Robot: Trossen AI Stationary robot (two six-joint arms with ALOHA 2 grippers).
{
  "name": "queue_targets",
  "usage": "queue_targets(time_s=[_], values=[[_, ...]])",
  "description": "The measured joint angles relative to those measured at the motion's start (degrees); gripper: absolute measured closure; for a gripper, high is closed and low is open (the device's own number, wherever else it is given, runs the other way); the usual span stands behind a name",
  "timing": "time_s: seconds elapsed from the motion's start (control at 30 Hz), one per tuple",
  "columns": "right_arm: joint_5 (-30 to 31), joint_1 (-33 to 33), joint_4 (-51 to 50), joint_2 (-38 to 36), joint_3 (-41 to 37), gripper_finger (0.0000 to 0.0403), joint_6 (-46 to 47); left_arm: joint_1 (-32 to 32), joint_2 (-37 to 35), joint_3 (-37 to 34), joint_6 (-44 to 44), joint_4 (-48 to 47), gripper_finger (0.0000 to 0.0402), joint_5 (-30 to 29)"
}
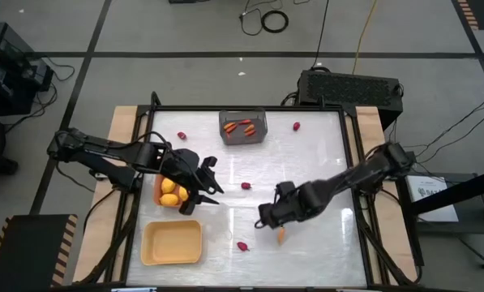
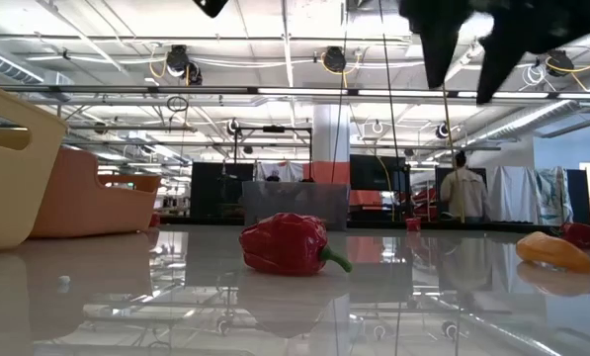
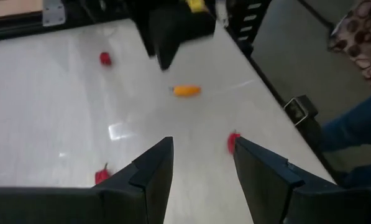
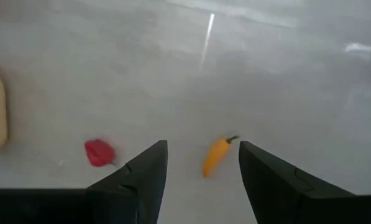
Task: Sort produce into baskets
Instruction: Put the orange chili pepper into the black bin
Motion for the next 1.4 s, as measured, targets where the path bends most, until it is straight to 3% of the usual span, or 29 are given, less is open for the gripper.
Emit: queue_targets(time_s=[0.33, 0.7, 0.97, 1.27, 1.4], values=[[-0.54, 6.03, 7.22, 9.47, -1.56, 0.0228, 13.69, 1.75, 0.25, 0.0, 0.04, 0.76, 0.0226, 1.82], [-5.15, 7.36, 12.43, 17.77, -1.51, 0.0248, 14.81, 4.95, 0.25, 0.0, -0.27, 1.87, 0.0226, 4.7], [-4.94, 7.24, 10.87, 18.15, -1.41, 0.0277, 14.49, 5.96, 0.25, 0.0, -0.26, 1.79, 0.0226, 4.72], [-3.66, 5.7, 8.82, 16.58, -1.52, 0.0386, 7.26, 6.03, 0.25, 0.0, -0.22, 1.7, 0.0226, 4.72], [-2.28, 3.81, 4.63, 12.69, -1.53, 0.039, 3.38, 6.04, 0.25, 0.0, -0.24, 1.58, 0.0226, 4.72]])
